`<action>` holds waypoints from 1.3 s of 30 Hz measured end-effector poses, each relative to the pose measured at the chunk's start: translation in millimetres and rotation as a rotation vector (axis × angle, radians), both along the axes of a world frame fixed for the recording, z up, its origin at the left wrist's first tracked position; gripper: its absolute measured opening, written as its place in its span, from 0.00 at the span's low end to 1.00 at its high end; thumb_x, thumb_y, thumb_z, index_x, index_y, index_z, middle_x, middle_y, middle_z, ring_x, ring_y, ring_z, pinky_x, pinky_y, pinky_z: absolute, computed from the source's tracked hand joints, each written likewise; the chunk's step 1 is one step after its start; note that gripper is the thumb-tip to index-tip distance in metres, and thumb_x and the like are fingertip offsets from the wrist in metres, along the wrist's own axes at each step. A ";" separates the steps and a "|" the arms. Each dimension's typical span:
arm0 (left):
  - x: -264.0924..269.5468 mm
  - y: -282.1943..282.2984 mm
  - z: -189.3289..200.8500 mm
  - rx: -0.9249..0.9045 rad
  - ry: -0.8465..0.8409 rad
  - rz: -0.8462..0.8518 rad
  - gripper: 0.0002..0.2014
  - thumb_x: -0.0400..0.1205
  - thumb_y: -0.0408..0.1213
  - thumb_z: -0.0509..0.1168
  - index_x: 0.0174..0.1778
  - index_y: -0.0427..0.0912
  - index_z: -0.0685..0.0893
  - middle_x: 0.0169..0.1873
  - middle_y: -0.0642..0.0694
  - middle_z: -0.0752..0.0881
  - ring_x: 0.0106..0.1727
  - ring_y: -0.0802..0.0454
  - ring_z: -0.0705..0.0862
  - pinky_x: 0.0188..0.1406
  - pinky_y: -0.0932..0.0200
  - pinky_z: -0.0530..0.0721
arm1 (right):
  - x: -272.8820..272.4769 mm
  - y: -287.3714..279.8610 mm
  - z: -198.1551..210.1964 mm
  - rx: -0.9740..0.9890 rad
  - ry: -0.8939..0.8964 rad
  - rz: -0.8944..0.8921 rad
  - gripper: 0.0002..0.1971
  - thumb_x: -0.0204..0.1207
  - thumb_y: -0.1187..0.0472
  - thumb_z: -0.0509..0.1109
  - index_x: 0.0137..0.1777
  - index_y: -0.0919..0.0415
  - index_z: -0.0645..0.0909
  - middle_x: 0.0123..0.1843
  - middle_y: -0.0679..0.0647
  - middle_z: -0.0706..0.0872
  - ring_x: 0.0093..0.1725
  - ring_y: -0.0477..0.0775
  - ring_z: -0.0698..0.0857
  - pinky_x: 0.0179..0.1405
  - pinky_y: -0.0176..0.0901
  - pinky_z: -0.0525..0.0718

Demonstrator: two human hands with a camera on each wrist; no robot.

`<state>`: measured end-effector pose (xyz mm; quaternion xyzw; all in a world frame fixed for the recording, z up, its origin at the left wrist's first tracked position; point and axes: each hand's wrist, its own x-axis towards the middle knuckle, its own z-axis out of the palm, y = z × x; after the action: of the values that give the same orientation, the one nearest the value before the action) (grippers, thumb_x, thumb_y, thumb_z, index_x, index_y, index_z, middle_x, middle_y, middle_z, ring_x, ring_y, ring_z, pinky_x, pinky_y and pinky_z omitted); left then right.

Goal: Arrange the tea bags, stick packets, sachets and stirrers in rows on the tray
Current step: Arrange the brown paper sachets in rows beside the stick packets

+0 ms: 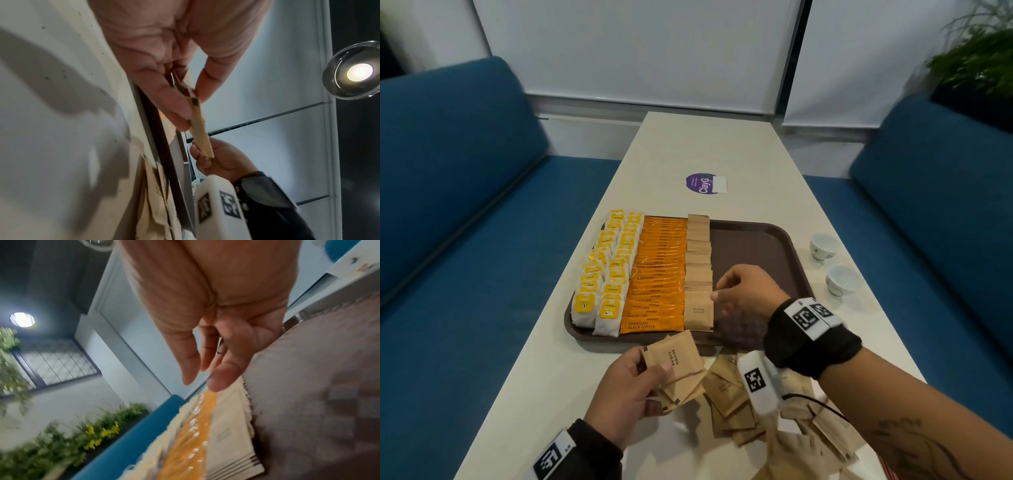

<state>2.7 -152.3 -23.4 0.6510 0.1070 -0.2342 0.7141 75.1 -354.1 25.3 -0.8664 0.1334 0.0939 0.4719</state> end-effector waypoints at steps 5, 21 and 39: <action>-12.1 -3.6 2.8 -0.027 -0.060 -0.003 0.06 0.79 0.27 0.66 0.50 0.39 0.83 0.42 0.41 0.89 0.33 0.49 0.88 0.20 0.61 0.82 | -58.6 7.8 12.4 0.148 0.098 0.153 0.07 0.71 0.56 0.76 0.45 0.56 0.83 0.39 0.49 0.87 0.31 0.41 0.81 0.23 0.29 0.76; -22.9 -6.4 -7.4 0.080 -0.091 -0.005 0.09 0.76 0.23 0.69 0.47 0.41 0.83 0.51 0.43 0.85 0.43 0.44 0.85 0.22 0.61 0.80 | -72.1 0.4 10.1 0.307 -0.044 -0.093 0.03 0.77 0.64 0.70 0.49 0.60 0.79 0.44 0.55 0.88 0.27 0.44 0.81 0.24 0.32 0.79; 2.7 6.0 -15.3 0.030 -0.039 0.073 0.12 0.75 0.20 0.68 0.48 0.40 0.82 0.49 0.42 0.86 0.36 0.46 0.87 0.22 0.60 0.79 | 23.1 20.2 -30.9 -0.203 0.190 0.067 0.16 0.72 0.64 0.76 0.56 0.58 0.75 0.50 0.56 0.87 0.35 0.47 0.83 0.41 0.39 0.86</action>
<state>5.5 -146.3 -38.6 0.6618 0.1203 -0.1937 0.7142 98.2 -333.9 -5.6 -0.9009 0.1573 0.1773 0.3637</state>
